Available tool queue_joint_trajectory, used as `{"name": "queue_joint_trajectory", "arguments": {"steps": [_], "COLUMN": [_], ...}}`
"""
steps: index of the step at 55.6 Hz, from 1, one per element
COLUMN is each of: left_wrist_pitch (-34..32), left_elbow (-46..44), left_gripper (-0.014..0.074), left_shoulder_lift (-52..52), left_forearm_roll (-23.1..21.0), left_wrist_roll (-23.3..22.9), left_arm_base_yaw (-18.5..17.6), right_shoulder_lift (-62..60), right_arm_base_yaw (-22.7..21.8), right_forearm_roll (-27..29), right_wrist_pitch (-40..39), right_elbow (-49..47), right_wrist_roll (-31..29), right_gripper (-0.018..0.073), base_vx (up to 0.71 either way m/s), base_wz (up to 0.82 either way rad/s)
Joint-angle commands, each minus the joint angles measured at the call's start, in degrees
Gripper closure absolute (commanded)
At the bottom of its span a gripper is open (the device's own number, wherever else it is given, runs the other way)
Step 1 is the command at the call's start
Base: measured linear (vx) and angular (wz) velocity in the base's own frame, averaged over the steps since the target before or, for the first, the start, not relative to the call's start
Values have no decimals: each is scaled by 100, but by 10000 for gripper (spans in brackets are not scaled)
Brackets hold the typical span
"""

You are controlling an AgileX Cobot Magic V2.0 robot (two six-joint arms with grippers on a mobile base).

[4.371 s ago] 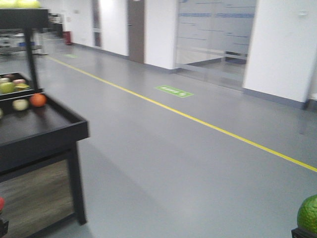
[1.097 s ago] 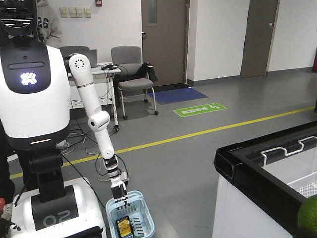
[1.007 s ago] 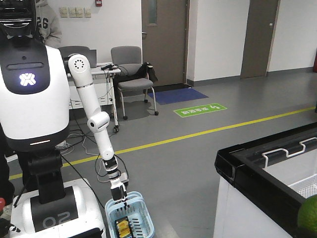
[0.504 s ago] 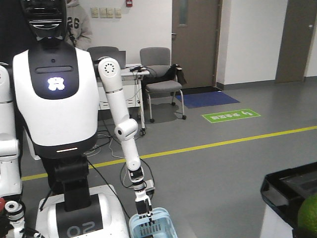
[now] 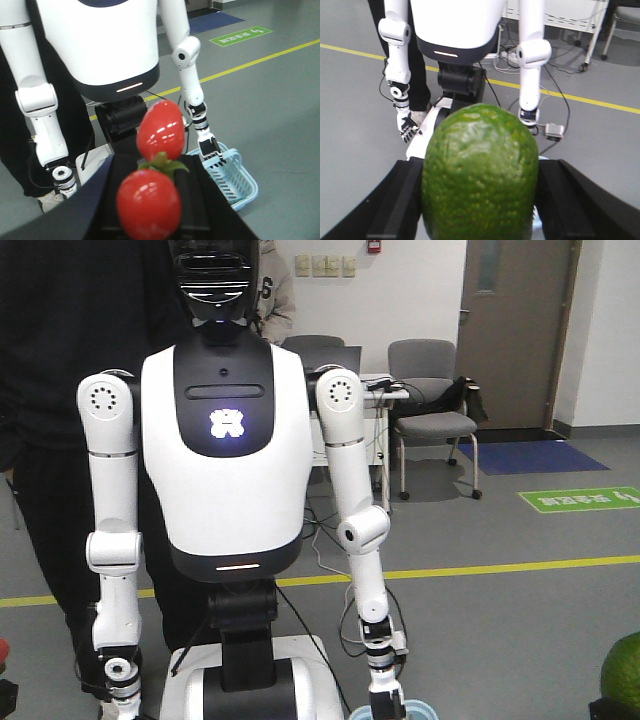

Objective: Pick snacks and fruit into basket

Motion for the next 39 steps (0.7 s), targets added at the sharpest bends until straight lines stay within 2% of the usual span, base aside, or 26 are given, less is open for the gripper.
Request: {"name": "queue_joint_trajectory", "arguments": {"steps": [1, 21, 39], "left_wrist_pitch": [-442, -442, -442], "left_elbow": [-172, -172, -172], "left_gripper": [602, 602, 602], "left_shoulder_lift": [-40, -40, -40], "left_forearm_roll": [-89, -89, -89], "left_wrist_roll": [-32, -32, -32], "left_arm_base_yaw": [21, 21, 21], "right_shoulder_lift": [-19, -19, -19], "right_arm_base_yaw": [-18, -18, -18], "right_forearm_roll": [4, 4, 4], "right_wrist_pitch": [-504, -504, -504], "right_elbow": [-158, -158, -158], "right_wrist_roll": [-41, -41, -41], "right_gripper": [568, 568, 568], "base_vx": [25, 21, 15], "base_wz": [36, 30, 12]}}
